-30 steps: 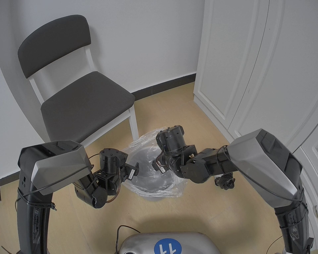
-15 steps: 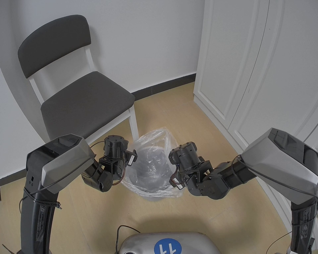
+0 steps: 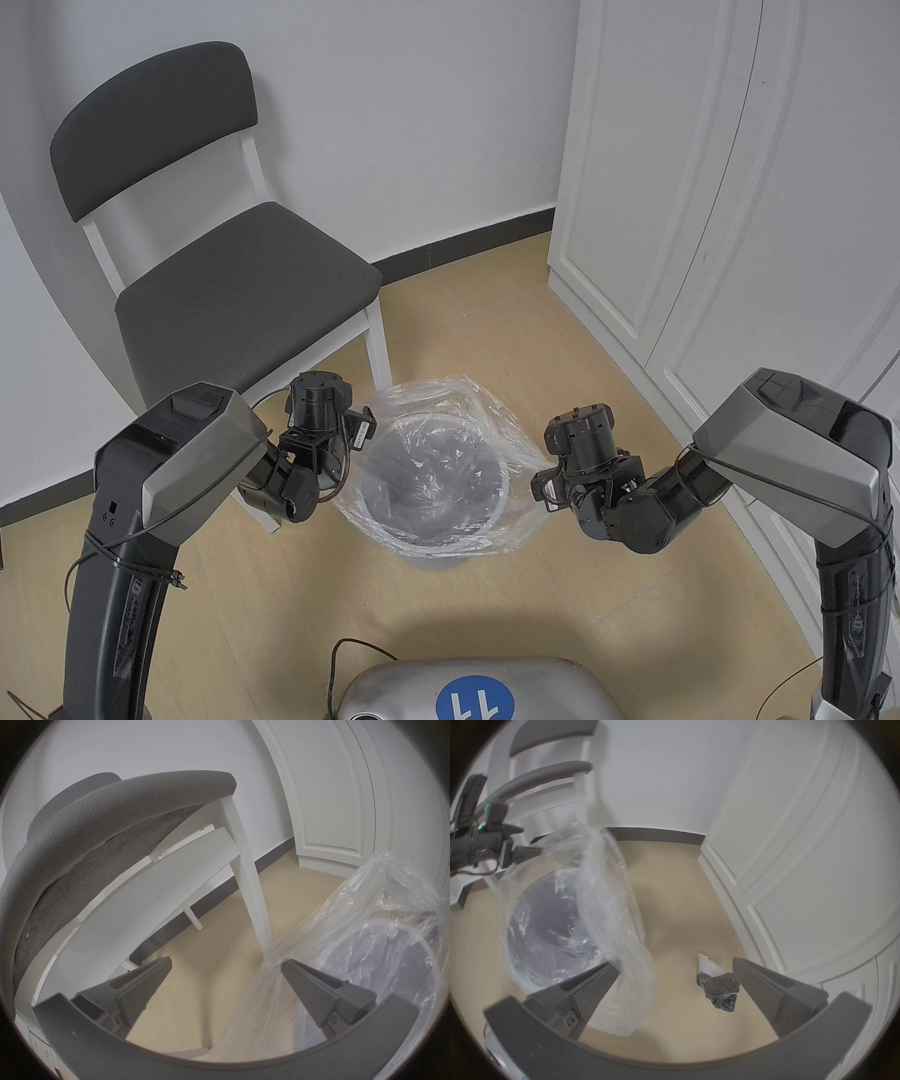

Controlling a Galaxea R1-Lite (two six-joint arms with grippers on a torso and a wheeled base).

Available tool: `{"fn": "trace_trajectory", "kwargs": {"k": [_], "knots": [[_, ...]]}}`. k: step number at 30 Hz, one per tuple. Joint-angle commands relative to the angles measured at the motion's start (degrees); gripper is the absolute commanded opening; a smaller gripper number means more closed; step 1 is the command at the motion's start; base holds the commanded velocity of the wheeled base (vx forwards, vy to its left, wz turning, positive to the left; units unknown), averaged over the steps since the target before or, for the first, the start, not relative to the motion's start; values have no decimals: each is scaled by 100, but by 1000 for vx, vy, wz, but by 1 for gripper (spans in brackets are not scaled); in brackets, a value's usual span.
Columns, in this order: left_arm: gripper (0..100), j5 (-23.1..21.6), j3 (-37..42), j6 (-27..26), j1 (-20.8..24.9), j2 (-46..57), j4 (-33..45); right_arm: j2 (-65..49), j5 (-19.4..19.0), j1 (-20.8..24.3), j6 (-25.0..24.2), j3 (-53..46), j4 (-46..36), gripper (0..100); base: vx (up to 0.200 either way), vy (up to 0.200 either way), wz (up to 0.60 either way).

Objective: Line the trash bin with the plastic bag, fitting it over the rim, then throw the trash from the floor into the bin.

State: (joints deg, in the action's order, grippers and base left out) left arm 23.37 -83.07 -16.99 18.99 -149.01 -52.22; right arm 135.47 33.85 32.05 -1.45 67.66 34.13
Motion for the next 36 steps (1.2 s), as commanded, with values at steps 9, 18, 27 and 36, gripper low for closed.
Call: {"fn": "trace_trajectory", "kwargs": {"k": [9,18,27,36], "knots": [[100,370,-1309,-6,-80,-524,617,893,-19,-428,-417,309,1315,100,0,0,0],[100,370,-1977,3,-115,-946,705,1482,-19,-612,-857,889,1702,100,0,0,0],[100,370,-2337,29,-115,-1201,696,1992,-28,-770,-1200,1487,1658,100,0,0,0],[100,370,-2328,38,-203,-1368,696,2238,-133,-797,-1217,1724,1623,100,0,0,0]]}}
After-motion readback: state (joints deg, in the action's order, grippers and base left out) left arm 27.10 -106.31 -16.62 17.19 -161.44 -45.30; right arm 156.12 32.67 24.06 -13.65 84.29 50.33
